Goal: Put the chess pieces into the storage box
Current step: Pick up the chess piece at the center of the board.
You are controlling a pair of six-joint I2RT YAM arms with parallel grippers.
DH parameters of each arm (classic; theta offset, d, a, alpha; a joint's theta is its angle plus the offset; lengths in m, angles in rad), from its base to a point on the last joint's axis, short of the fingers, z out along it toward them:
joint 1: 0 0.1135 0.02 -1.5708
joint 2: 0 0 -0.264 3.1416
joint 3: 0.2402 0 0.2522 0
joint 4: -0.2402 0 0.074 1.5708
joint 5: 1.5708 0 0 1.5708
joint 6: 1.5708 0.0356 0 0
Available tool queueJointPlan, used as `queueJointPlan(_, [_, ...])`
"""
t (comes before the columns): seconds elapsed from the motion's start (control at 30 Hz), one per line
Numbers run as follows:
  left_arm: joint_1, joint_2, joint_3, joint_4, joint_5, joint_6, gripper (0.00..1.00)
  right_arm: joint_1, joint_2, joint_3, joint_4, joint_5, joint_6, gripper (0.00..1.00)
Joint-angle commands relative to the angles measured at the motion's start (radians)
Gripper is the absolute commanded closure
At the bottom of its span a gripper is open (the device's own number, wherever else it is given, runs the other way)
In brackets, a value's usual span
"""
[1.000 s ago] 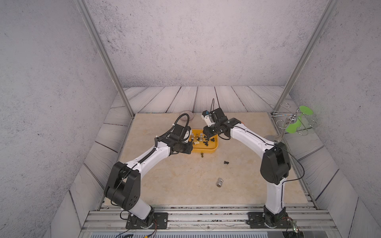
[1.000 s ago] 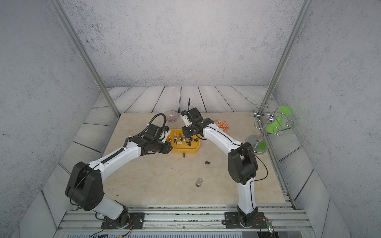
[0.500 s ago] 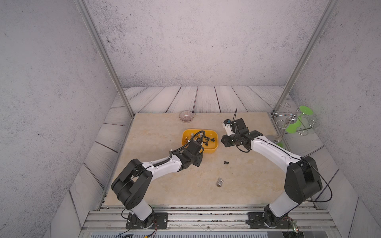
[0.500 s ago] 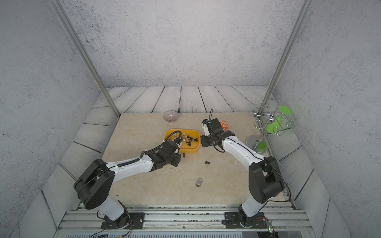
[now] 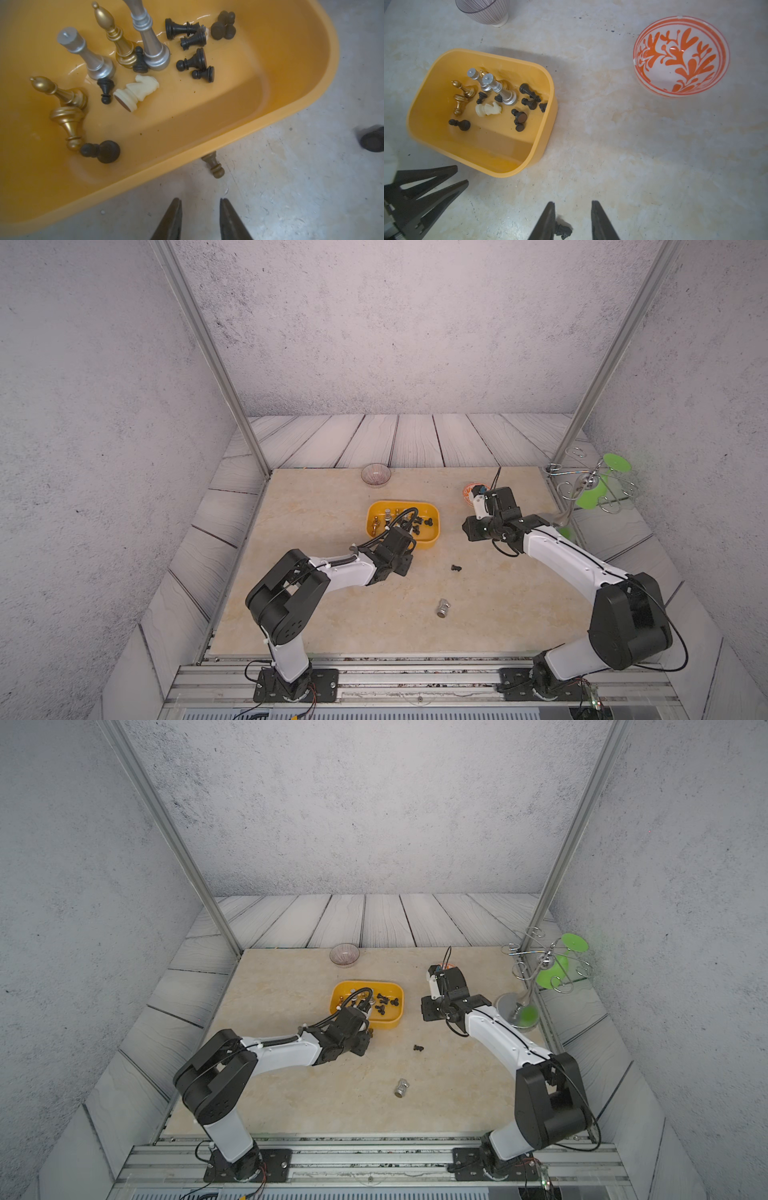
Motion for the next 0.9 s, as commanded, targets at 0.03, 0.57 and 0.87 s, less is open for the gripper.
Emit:
queueJointPlan(0.03, [-0.001, 0.023, 0.042, 0.011, -0.030, -0.008, 0.66, -0.019, -0.061, -0.043, 0.042, 0.015, -0.005, 0.68])
queueJointPlan(0.57, [-0.002, 0.137, 0.092, 0.055, -0.016, -0.025, 0.66, -0.045, -0.114, -0.145, 0.134, 0.008, -0.017, 0.68])
queueJointPlan(0.87, [-0.002, 0.138, 0.102, 0.070, -0.016, -0.037, 0.66, -0.057, -0.110, -0.150, 0.113, 0.007, -0.028, 0.68])
